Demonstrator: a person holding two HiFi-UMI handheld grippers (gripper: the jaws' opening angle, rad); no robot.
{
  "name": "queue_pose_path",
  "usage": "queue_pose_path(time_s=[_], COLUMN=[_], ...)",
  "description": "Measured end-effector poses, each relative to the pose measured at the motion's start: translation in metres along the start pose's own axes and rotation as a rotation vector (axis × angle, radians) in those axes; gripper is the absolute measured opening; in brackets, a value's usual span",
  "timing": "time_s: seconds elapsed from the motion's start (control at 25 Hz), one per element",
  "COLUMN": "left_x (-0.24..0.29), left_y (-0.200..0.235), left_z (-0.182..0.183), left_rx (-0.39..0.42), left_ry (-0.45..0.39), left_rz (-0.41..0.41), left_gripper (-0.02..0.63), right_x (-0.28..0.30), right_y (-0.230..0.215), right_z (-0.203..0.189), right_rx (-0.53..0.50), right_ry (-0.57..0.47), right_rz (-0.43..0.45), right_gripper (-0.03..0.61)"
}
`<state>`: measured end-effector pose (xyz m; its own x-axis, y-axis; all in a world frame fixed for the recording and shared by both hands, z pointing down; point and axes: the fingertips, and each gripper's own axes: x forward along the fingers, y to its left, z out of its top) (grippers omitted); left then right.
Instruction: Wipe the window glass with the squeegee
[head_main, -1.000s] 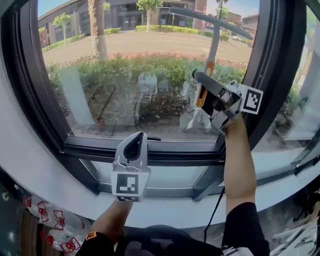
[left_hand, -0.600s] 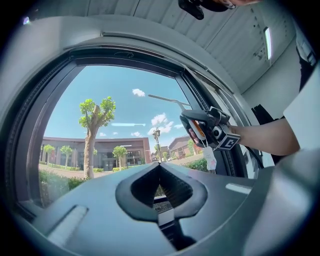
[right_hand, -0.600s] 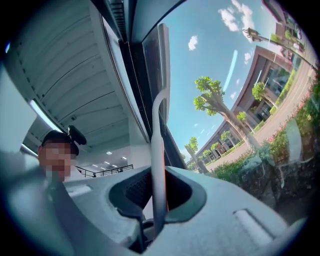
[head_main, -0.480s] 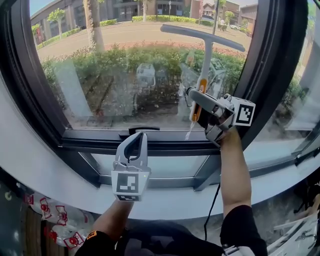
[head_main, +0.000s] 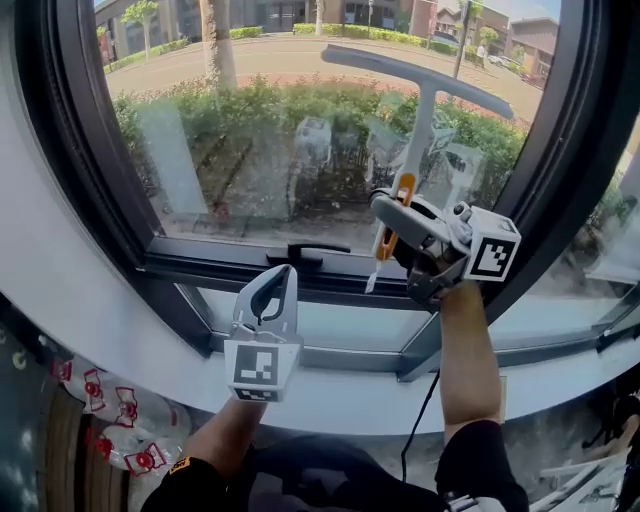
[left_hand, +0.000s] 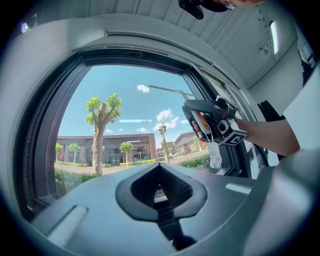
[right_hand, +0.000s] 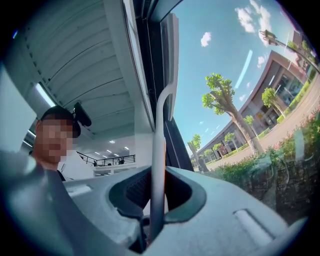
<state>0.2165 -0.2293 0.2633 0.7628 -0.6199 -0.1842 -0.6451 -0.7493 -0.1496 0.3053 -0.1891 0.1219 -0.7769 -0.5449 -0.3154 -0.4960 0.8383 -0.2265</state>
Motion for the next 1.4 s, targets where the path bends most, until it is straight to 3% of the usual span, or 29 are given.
queue_pose_path(time_s=[0.2,0.6,0.96,1.2,1.4], left_x=[-0.018,-0.104,-0.155,-0.164,-0.165], left_y=[0.027,0.173,0.264,0.282,0.289], left_z=[0.000,-0.012,0.014,0.011,0.000], left_rx=[-0.013,-0.041,-0.007,-0.009,-0.018], left_ry=[0.025,0.036,-0.025,-0.027,-0.017], left_rz=[0.071,0.256,0.342,0.349,0.343], left_gripper=[0.011,0.011,0.011,0.011,0.011], right_x=[0.044,0.209,0.311,0.336,0.342], right_y=[0.010,0.007,-0.005,-0.030,-0.040], right_z=[-0.025,-0.111,-0.108,-0.092,-0.102], right_rx=[0.007,0.074,0.060,0.100,0.132], right_ry=[0.039,0.089,0.109,0.085,0.084], right_rz=[0.028,0.038,0.045,0.018,0.004], right_gripper=[0.031,0.031,0.031,0.031,0.031])
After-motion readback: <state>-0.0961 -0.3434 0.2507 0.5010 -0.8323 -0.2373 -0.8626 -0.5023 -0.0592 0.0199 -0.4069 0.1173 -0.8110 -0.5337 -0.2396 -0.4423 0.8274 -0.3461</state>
